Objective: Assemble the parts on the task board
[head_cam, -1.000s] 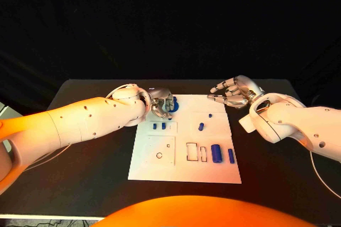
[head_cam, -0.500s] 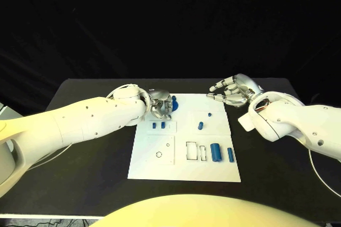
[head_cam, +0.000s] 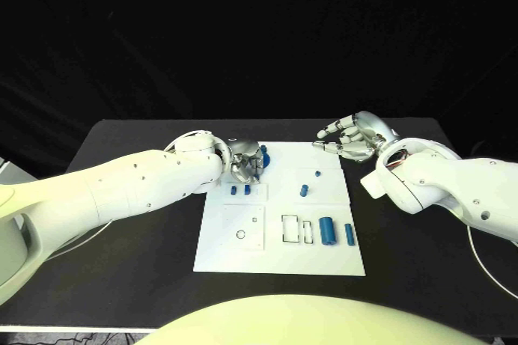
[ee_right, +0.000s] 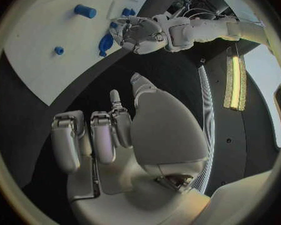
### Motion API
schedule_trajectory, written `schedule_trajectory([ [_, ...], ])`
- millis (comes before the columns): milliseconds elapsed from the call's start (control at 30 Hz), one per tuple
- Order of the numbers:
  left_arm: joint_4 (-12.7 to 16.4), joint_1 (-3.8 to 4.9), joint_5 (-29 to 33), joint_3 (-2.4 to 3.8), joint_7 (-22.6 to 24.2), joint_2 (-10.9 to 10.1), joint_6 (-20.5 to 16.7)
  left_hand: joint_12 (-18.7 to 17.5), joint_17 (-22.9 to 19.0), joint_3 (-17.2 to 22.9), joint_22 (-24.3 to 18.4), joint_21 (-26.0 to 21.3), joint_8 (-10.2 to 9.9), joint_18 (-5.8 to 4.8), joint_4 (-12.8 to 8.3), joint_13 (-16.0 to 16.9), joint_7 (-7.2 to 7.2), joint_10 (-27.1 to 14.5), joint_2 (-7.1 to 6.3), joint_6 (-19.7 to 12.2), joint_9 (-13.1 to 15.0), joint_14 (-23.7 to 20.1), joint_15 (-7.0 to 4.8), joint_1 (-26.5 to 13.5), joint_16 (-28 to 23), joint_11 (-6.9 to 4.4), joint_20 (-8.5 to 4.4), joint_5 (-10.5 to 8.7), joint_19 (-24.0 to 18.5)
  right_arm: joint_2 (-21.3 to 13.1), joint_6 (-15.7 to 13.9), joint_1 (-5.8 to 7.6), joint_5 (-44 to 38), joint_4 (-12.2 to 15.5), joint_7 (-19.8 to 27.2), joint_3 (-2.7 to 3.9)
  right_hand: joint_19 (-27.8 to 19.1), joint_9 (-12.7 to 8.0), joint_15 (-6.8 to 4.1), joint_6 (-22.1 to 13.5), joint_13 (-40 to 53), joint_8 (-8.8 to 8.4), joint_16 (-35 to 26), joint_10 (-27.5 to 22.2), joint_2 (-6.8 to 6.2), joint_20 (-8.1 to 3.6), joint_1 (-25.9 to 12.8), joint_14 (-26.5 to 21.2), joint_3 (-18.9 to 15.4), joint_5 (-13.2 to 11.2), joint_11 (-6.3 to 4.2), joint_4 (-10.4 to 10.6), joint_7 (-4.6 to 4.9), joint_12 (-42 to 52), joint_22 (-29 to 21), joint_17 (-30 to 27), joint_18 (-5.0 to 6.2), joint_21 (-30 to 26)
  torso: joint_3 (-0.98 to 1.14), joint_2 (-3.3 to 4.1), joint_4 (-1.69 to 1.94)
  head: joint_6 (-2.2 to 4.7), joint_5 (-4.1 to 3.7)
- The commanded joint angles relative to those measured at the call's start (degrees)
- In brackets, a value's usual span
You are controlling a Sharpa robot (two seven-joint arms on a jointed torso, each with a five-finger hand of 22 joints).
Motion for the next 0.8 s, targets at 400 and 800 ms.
schedule_trajectory([
  [400, -1.09, -0.33, 0.4, 0.02, 0.47, 0.68, 1.72, -1.78, 1.19, 4.26, 1.88, 2.89, -1.11, 0.84, -3.11, -1.57, -0.21, 2.81, 1.51, 2.67, -0.45, 1.66, -0.5, 0.88, 2.15, -0.47, -0.74, -0.34, -0.39, 0.05, 0.22, -0.03, -0.24, 0.04, 0.64, 0.0, 5.56, -0.05, -0.56, -0.46, 7.54, 0.38, -0.18, -0.33, 0.37, -0.32, 0.09, 5.02, -0.03, 0.36, -0.07, -0.26, 0.07, -0.05, 14.62, 11.05, -0.15, 0.01, 0.03, 0.04, -0.02, -0.06, -0.25],
  [800, -1.87, -0.77, 1.03, 0.01, 1.45, 1.13, 0.34, -3.82, 3.79, 6.35, 3.43, 5.14, -1.62, 0.9, -5.45, -2.86, -0.75, 6.51, 2.93, 5.93, -0.26, 4.2, -1.22, -0.56, 4.11, -1.31, -1.15, -0.42, -0.84, 0.09, 0.24, -0.03, -0.24, 0.05, 0.67, 0.0, 5.56, -0.05, -0.56, -0.46, 7.54, 0.38, -0.18, -0.33, 0.37, -0.32, 0.09, 5.02, -0.03, 0.36, -0.07, -0.26, 0.07, -0.05, 14.62, 11.05, -0.15, 0.01, 0.08, -0.02, 0.01, 0.0, -0.29],
])
